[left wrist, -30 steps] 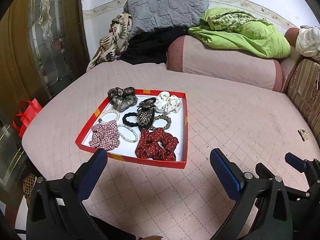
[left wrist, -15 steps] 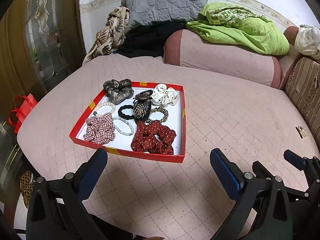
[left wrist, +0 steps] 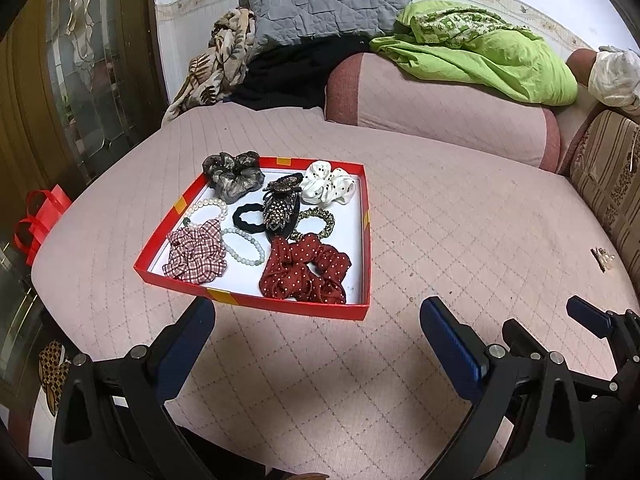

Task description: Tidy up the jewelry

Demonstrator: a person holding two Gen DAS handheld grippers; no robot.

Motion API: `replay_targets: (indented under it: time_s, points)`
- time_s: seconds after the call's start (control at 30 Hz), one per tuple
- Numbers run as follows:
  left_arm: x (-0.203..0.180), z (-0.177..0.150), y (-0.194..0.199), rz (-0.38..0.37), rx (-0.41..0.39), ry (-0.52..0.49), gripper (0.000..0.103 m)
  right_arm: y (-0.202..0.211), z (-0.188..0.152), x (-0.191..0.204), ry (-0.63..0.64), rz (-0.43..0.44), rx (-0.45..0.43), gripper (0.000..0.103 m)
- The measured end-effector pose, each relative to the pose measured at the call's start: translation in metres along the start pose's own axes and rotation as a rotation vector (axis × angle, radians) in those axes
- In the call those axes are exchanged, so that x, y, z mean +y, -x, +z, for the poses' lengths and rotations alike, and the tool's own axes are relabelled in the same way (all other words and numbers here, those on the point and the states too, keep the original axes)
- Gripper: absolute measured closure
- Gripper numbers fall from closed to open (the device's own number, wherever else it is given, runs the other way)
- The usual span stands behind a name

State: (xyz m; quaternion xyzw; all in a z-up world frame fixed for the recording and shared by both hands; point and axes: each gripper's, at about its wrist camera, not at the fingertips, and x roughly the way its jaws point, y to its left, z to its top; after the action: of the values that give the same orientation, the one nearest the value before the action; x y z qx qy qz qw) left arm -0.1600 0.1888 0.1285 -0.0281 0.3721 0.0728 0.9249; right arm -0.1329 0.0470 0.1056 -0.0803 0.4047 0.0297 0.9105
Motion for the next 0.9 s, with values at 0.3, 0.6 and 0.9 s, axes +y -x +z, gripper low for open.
replay_targets:
  time_s: [0.3,0.6,0.9]
  points:
    - [0.001,-0.001,-0.004,-0.006,0.015,0.0,0.001,-0.003,-0.001,0.003,0.007,0.0,0.009,0.022]
    - [0.002,-0.003,-0.01,-0.013,0.034,0.005,0.001,-0.007,-0.001,0.003,0.009,0.004,0.022,0.022]
    - [0.003,-0.004,-0.015,-0.017,0.053,0.002,0.001,-0.012,-0.002,0.005,0.012,0.004,0.032,0.022]
